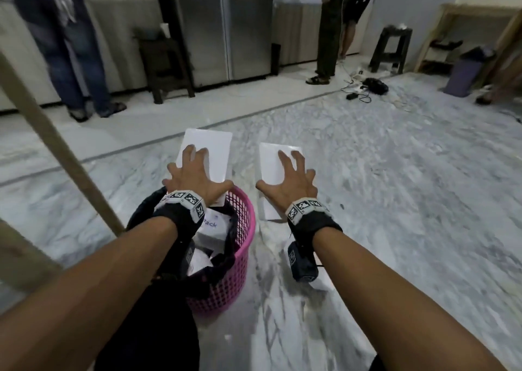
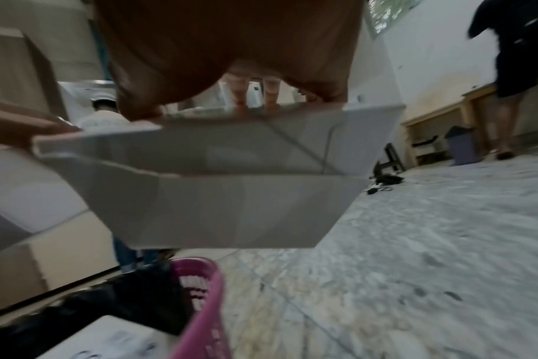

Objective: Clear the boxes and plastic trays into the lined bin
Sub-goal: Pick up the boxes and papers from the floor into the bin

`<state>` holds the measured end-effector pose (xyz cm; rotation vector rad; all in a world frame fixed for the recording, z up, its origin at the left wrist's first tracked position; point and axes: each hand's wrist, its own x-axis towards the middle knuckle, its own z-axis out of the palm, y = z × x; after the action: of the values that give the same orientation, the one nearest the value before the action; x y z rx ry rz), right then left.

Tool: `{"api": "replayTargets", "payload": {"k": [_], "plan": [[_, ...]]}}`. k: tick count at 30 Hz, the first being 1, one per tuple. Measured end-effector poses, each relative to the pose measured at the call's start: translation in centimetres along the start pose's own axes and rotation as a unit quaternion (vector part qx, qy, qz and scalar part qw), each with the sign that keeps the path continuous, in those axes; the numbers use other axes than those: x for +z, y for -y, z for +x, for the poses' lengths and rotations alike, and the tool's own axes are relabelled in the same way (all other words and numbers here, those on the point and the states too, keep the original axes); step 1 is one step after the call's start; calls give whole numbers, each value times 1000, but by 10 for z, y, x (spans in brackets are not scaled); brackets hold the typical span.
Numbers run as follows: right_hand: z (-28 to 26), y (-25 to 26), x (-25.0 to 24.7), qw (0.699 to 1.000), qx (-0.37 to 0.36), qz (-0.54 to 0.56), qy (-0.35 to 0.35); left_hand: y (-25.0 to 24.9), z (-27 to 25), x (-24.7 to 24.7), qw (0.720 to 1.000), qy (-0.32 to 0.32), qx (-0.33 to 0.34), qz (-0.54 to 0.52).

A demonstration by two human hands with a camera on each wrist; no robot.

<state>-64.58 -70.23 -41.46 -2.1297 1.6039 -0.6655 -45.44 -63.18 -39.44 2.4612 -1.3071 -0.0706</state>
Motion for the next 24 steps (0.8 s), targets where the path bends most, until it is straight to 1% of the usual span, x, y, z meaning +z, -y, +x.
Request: {"api": "replayTargets", "payload": {"k": [4, 7, 9, 11, 12, 13, 16, 18, 20, 22, 24], "plan": [[5, 53, 50, 996, -50, 12, 73, 61, 0, -1, 995, 19, -99, -4], [2, 79, 83, 989, -70, 22, 128, 87, -7, 7, 990, 50, -134, -10], [3, 87, 106, 981, -59, 27, 182, 103, -1, 21, 985, 77, -152, -10], [6, 86, 129, 975, -45, 5, 219, 117, 7, 37, 977, 137, -164, -5], [6, 85, 137, 971, -46, -13, 233, 125, 10, 47, 972, 173, -159, -5], [4, 82, 142, 966, -62, -38, 248, 131, 10, 55, 968, 201, -148, -7], [-2, 76, 147, 940, -115, -97, 307, 152, 6, 79, 964, 230, -121, 47], [-3, 72, 152, 929, -116, -116, 332, 158, 3, 86, 955, 258, -107, 99], [-5, 68, 157, 914, -131, -154, 351, 154, 1, 87, 950, 266, -89, 139], [-3, 62, 163, 904, -144, -178, 360, 147, 1, 84, 950, 263, -76, 152], [-3, 59, 159, 903, -164, -185, 351, 140, 2, 78, 953, 252, -53, 158]]}}
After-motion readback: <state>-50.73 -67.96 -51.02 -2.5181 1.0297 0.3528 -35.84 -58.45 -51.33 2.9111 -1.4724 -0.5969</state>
